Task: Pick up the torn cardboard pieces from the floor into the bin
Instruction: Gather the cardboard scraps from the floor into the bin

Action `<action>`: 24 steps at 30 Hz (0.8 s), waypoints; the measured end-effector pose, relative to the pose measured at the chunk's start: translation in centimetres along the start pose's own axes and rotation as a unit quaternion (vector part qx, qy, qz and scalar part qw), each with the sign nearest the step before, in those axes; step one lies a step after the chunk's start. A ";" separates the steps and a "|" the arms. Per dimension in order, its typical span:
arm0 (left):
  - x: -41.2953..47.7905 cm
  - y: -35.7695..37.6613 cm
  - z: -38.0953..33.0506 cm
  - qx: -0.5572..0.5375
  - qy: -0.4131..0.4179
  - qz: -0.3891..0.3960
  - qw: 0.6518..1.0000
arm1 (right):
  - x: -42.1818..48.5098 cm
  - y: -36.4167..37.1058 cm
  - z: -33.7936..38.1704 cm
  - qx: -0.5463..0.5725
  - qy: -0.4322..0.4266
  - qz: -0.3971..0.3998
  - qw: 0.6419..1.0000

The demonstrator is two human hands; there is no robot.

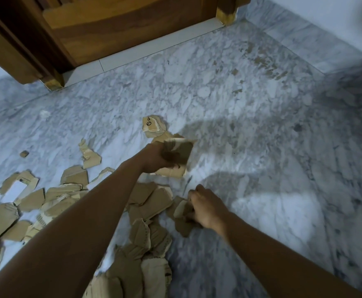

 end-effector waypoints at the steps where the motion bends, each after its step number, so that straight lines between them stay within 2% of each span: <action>1: -0.2 -0.9 0.5 -0.025 -0.009 -0.016 1.000 | 0.2 -0.7 -0.1 0.013 0.009 -0.004 1.000; 4: -1.2 -2.7 2.3 -0.051 -0.043 -0.032 0.997 | 0.9 -2.0 0.7 0.018 0.007 0.004 1.000; 8: -3.0 -2.8 3.9 -0.051 -0.056 -0.008 0.997 | 0.2 -1.2 2.9 0.027 0.010 0.098 0.995; 11: -4.4 -2.1 5.4 -0.057 -0.062 -0.001 0.996 | -0.5 -0.9 2.9 0.005 0.004 0.128 0.992; 17: -5.3 -1.4 7.4 -0.035 -0.063 -0.003 0.997 | -0.9 0.3 2.9 -0.001 0.048 0.005 0.999; 21: -5.3 -0.3 8.2 -0.031 -0.065 -0.002 0.997 | 0.2 1.1 3.3 0.002 0.095 -0.014 0.995; 24: -5.6 0.2 8.4 -0.040 -0.068 0.000 0.997 | 0.8 1.8 3.3 0.027 0.148 0.005 0.989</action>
Point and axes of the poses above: each hand's wrist, its own x-axis towards the middle knuckle, its own y-axis out of the palm, z = x × y, the point moved 3 cm from there along x, towards the middle knuckle, and after that the axes turned 4 degrees about -z, right-handed, at the moved point
